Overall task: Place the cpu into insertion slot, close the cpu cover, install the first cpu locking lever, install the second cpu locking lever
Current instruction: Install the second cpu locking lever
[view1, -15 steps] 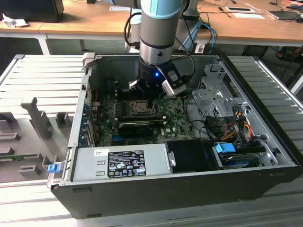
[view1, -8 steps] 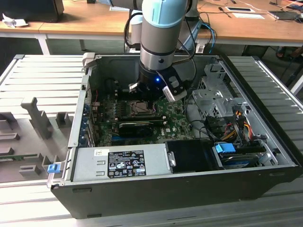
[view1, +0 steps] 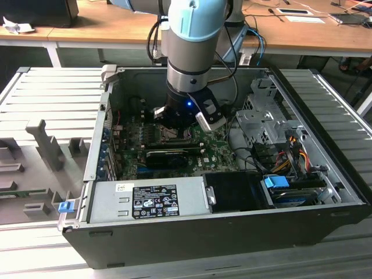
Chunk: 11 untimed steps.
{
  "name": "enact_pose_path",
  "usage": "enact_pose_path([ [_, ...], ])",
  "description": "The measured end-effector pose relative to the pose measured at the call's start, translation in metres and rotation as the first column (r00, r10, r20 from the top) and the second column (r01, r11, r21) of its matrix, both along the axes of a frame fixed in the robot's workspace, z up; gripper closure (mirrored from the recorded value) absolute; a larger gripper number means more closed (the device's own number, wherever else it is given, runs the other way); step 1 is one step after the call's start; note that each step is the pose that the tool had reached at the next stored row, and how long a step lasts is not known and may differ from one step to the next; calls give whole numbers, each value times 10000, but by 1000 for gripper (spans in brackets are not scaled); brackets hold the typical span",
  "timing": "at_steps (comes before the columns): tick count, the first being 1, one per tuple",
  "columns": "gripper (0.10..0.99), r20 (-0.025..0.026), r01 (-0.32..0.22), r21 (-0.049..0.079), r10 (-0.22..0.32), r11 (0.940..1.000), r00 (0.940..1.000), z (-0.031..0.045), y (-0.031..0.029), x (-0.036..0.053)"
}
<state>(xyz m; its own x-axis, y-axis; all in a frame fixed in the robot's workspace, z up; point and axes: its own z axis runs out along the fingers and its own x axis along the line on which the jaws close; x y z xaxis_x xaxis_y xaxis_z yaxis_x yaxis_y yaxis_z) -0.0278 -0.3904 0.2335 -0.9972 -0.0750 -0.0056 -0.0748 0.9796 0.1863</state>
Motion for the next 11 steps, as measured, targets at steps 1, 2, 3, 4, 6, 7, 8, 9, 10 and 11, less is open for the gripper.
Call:
enact_pose_path([
  [1,980,-1,-7,2,7,10000,10000,-1,-2,-27],
  [2,980,-1,-13,6,13,10000,10000,-4,-5,-49],
  [3,980,-1,-27,22,27,10000,10000,-14,-10,-85],
  [4,980,0,-34,29,34,10000,10000,-20,-13,-112],
  [6,980,0,-51,43,51,10000,10000,-31,-17,-165],
  [7,980,-1,-69,61,69,10000,10000,-47,-20,-224],
  [8,980,0,-77,73,77,9999,10000,-63,-22,-253],
  [9,980,-1,-79,84,79,9999,10000,-85,-22,-295],
  [10,980,0,-78,89,78,9999,10000,-110,-22,-315],
  [11,980,0,-78,90,78,9999,10000,-130,-22,-323],
])
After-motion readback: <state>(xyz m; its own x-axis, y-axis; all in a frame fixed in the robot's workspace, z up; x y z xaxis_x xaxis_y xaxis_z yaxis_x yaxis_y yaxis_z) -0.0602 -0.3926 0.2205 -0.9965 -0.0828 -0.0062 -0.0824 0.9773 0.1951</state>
